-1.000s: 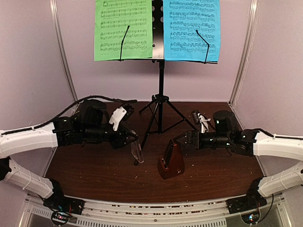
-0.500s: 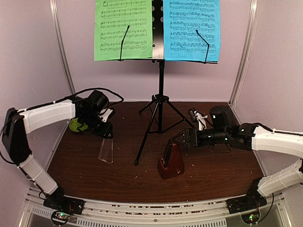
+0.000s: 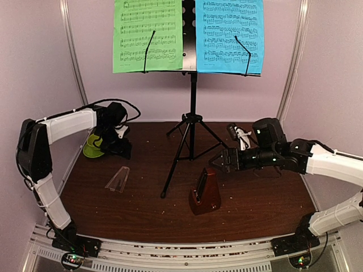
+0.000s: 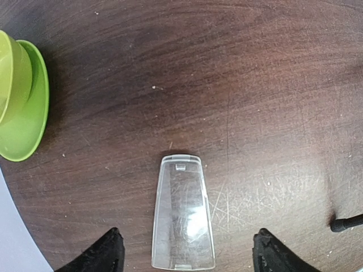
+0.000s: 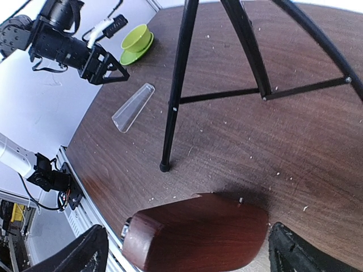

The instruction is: Set up the instrument practice props

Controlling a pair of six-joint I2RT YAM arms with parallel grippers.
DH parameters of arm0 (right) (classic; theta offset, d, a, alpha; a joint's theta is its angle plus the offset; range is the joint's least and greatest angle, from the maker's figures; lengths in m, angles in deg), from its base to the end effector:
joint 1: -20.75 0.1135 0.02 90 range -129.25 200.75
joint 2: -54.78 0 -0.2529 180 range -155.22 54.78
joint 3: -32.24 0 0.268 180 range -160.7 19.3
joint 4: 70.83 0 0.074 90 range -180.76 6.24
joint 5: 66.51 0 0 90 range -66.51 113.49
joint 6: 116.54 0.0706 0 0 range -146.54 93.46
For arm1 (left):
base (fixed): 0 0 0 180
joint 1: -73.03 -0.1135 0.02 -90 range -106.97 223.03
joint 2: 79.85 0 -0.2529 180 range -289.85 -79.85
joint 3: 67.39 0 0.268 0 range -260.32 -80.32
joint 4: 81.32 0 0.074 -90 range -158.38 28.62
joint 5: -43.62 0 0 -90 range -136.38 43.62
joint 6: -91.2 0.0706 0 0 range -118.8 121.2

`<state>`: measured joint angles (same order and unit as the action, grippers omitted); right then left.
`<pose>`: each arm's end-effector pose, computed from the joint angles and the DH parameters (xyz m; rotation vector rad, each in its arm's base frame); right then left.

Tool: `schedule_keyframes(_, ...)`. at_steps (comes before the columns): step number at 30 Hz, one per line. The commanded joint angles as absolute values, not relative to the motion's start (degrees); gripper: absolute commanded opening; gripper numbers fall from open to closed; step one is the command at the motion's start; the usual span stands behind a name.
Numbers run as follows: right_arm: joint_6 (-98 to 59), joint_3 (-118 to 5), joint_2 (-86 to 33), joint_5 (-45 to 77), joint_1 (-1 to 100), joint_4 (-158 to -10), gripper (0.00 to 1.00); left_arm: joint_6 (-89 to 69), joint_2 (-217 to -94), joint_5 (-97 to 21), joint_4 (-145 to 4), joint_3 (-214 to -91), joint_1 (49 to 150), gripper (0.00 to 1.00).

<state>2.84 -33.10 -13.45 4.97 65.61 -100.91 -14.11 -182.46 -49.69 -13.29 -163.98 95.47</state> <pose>0.2054 0.2360 0.2581 -0.5146 2.2645 1.0591 0.3541 -0.1418 0.1933 0.1662 2.8544 -0.0514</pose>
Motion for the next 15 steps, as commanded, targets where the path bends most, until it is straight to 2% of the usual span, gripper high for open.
schedule_keyframes(1,1.78,-36.75,-10.12,7.83,65.42,-104.78,0.99,-13.37,-179.60,-50.07,-12.89,-164.27,94.84,0.82)
schedule_keyframes(6,2.28,-34.67,-6.37,7.57,65.40,-109.23,0.98,-12.89,-168.76,-43.61,-22.68,-156.14,94.95,0.82)
schedule_keyframes(11,4.27,-25.64,-0.87,7.30,65.31,-109.94,0.96,-10.34,-157.70,-35.83,-34.53,-145.56,95.77,0.78)
schedule_keyframes(15,6.75,-18.12,1.04,5.67,65.40,-108.25,0.91,-6.44,-151.32,-30.82,-41.23,-139.77,100.44,0.74)
